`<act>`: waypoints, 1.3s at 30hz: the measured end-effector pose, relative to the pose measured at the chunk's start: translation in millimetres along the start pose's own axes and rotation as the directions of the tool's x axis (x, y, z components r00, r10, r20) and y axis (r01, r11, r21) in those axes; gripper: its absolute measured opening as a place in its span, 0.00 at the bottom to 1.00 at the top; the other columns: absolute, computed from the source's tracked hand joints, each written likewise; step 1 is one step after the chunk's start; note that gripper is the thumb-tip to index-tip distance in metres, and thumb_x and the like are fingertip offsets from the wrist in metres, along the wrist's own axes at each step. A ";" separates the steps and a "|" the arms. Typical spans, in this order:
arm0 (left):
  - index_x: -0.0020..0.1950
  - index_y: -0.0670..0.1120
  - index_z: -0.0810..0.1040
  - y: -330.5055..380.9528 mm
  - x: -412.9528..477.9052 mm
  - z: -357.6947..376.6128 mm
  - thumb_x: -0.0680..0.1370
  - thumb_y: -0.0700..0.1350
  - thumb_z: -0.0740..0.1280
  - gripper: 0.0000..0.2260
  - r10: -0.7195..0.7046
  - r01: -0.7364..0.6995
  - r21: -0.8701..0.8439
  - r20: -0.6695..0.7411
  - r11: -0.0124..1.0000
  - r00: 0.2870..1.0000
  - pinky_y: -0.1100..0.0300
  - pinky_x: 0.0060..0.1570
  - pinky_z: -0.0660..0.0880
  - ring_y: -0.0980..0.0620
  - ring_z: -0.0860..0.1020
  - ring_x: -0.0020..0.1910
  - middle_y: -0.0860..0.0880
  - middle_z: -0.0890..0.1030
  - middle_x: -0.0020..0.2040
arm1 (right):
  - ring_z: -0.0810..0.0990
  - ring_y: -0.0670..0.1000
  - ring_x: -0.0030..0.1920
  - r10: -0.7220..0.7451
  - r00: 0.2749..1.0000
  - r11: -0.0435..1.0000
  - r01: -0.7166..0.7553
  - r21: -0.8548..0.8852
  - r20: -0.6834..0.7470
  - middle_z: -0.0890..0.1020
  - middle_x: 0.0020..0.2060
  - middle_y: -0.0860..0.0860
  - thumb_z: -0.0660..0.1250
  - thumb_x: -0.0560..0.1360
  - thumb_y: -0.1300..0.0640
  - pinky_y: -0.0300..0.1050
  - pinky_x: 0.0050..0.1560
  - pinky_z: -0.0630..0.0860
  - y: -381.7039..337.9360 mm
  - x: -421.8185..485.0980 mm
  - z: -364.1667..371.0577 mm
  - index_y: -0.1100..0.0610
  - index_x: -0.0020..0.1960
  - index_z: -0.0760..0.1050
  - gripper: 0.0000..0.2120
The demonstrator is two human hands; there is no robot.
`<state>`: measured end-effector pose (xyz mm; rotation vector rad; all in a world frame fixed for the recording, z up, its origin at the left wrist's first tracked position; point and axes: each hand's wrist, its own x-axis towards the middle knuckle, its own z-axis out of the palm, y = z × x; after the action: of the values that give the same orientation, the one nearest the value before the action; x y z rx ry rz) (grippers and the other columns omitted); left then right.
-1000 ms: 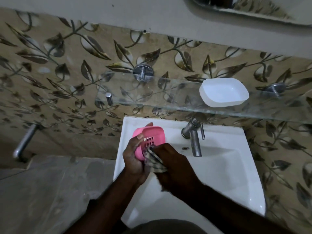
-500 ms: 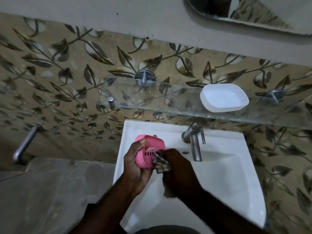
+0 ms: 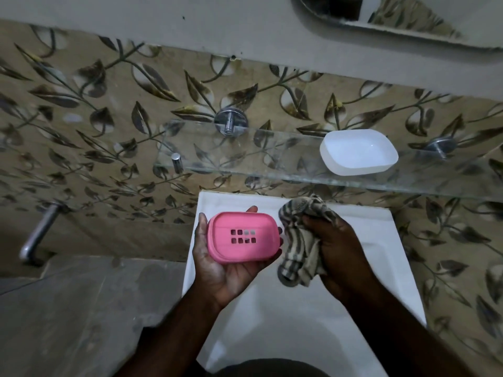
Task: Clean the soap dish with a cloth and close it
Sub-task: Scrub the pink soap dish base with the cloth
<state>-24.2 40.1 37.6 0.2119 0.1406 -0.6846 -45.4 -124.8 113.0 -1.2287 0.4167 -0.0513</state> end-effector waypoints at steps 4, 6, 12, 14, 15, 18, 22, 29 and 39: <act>0.78 0.45 0.56 -3.2 0.4 -8.7 0.69 0.69 0.63 0.45 -0.037 0.040 -0.025 0.095 0.999 0.995 0.34 0.71 0.52 0.30 0.65 0.69 0.32 0.66 0.70 | 0.84 0.57 0.43 -0.006 1.000 0.990 0.007 -0.144 0.003 0.85 0.46 0.60 0.64 0.76 0.68 0.48 0.44 0.81 -4.1 -8.5 -10.4 0.62 0.53 0.80 0.09; 0.78 0.45 0.56 -2.6 1.2 -6.9 0.69 0.68 0.64 0.45 -0.032 0.033 -0.008 0.097 0.999 0.995 0.35 0.70 0.54 0.32 0.67 0.68 0.34 0.67 0.70 | 0.84 0.59 0.43 -0.039 0.996 0.950 0.061 -0.306 0.078 0.85 0.43 0.58 0.68 0.73 0.67 0.53 0.46 0.81 -5.3 -15.6 -5.0 0.57 0.49 0.82 0.08; 0.73 0.39 0.67 -3.9 2.0 8.5 0.72 0.62 0.65 0.37 -0.046 0.045 0.013 0.090 0.999 0.995 0.45 0.69 0.66 0.39 0.74 0.64 0.36 0.74 0.66 | 0.81 0.43 0.38 -0.365 0.864 0.442 0.488 -0.753 0.347 0.83 0.35 0.45 0.69 0.73 0.58 0.41 0.42 0.76 7.3 -12.1 35.8 0.51 0.42 0.80 0.04; 0.72 0.36 0.68 -5.4 3.9 11.3 0.74 0.62 0.63 0.36 -0.044 0.039 0.078 0.061 0.996 0.997 0.43 0.74 0.58 0.39 0.73 0.64 0.34 0.73 0.64 | 0.82 0.47 0.45 -0.333 0.809 0.353 0.584 -0.731 0.485 0.85 0.43 0.48 0.65 0.69 0.60 0.44 0.50 0.77 18.0 -16.7 53.3 0.51 0.48 0.82 0.11; 0.71 0.35 0.67 -4.8 4.0 12.3 0.75 0.62 0.61 0.36 -0.057 0.052 0.062 0.081 0.997 0.995 0.41 0.75 0.55 0.38 0.72 0.64 0.34 0.73 0.62 | 0.82 0.49 0.47 -0.268 0.793 0.341 0.609 -0.716 0.547 0.85 0.45 0.49 0.63 0.67 0.60 0.45 0.51 0.77 20.1 -20.7 59.9 0.52 0.50 0.82 0.15; 0.74 0.39 0.66 2.7 1.7 10.5 0.75 0.64 0.56 0.36 -0.035 0.031 0.096 0.038 0.995 0.999 0.41 0.75 0.53 0.38 0.70 0.66 0.35 0.75 0.63 | 0.83 0.53 0.49 -0.232 0.731 0.296 0.682 -0.669 0.642 0.85 0.48 0.50 0.62 0.65 0.56 0.48 0.52 0.80 18.1 -14.9 48.4 0.51 0.55 0.81 0.20; 0.75 0.42 0.64 3.0 1.5 9.6 0.73 0.65 0.56 0.37 0.022 -0.023 0.056 0.010 0.998 1.000 0.46 0.73 0.59 0.40 0.72 0.65 0.36 0.74 0.64 | 0.83 0.50 0.51 -0.355 0.778 0.318 0.622 -0.715 0.518 0.85 0.50 0.48 0.62 0.66 0.51 0.50 0.52 0.79 18.6 -7.2 35.3 0.52 0.55 0.81 0.20; 0.74 0.41 0.66 7.1 -0.4 21.6 0.72 0.64 0.60 0.38 0.017 -0.016 0.137 -0.005 0.990 1.000 0.44 0.73 0.59 0.40 0.70 0.67 0.38 0.75 0.61 | 0.79 0.51 0.41 -0.393 0.592 0.058 0.779 -0.624 0.703 0.81 0.44 0.45 0.60 0.64 0.55 0.44 0.36 0.78 5.7 -15.4 49.3 0.46 0.55 0.73 0.20; 0.76 0.43 0.62 -6.7 -5.4 19.8 0.71 0.63 0.64 0.39 -0.006 0.001 0.073 0.065 0.997 0.998 0.45 0.72 0.61 0.39 0.70 0.66 0.35 0.72 0.66 | 0.80 0.42 0.36 -0.333 0.824 0.270 0.549 -0.791 0.458 0.81 0.35 0.40 0.61 0.66 0.52 0.39 0.37 0.79 7.8 -29.0 30.3 0.44 0.52 0.76 0.16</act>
<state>-31.5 33.6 56.8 0.2590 0.0539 -0.6997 -63.4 -87.3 122.2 -2.4398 -0.1918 -0.2068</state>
